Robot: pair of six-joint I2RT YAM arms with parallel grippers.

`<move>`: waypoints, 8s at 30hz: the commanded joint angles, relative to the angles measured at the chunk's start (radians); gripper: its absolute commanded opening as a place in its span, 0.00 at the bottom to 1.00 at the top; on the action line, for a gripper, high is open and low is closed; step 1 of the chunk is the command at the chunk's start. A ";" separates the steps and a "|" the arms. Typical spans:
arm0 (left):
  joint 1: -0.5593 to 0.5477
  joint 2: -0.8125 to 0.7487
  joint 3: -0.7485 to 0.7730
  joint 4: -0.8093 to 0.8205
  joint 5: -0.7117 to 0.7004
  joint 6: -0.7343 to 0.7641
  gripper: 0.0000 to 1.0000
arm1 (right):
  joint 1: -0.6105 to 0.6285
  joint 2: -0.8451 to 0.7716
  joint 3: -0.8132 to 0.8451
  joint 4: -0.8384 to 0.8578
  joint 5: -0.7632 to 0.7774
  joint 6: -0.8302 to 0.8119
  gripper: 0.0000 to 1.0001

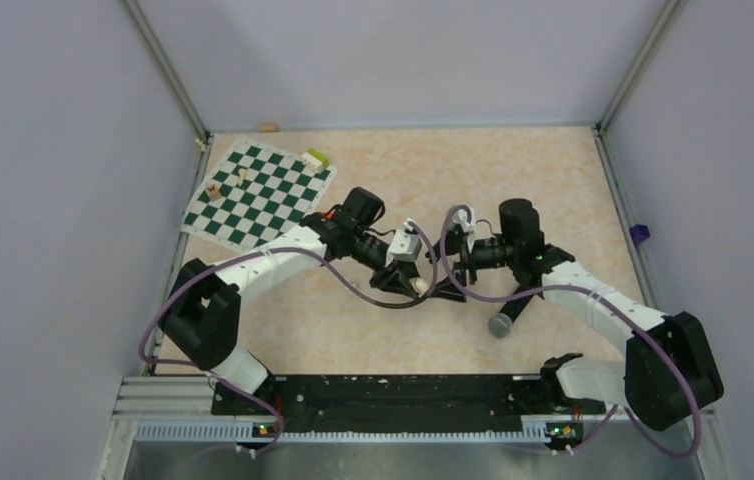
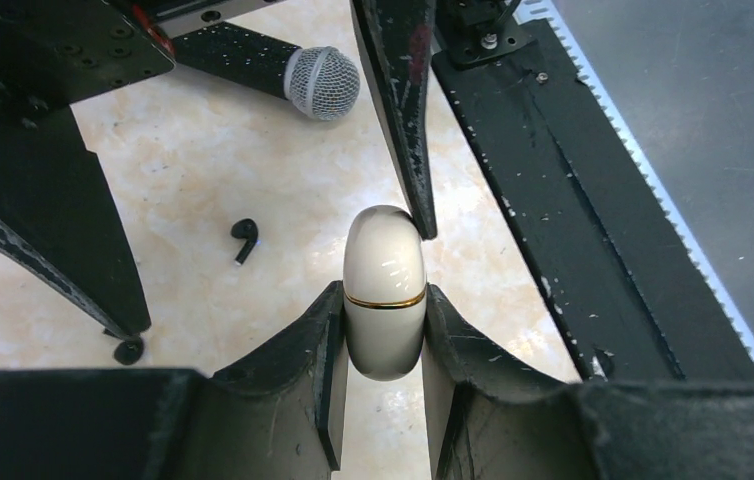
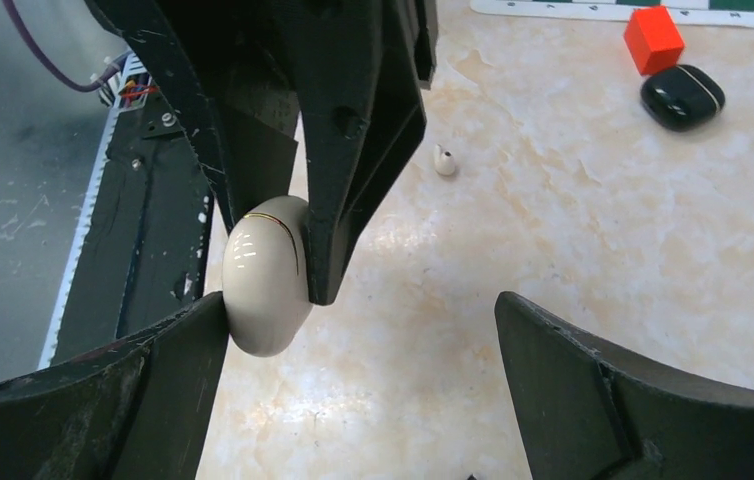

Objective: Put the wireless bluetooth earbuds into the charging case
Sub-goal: Open the charging case, then pick up the earbud from the center of the board, then place the earbud in the charging case.

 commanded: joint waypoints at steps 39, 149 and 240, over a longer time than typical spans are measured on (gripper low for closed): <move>-0.022 -0.029 -0.021 0.014 0.109 0.027 0.00 | -0.173 0.500 0.423 -0.452 0.543 -0.040 0.58; 0.144 0.027 -0.298 1.658 0.160 -1.348 0.00 | 0.165 -0.343 0.168 -0.123 0.404 -0.212 0.00; 0.184 -0.016 -0.363 1.840 0.000 -1.475 0.00 | 0.172 -0.306 0.113 0.004 0.484 -0.088 0.00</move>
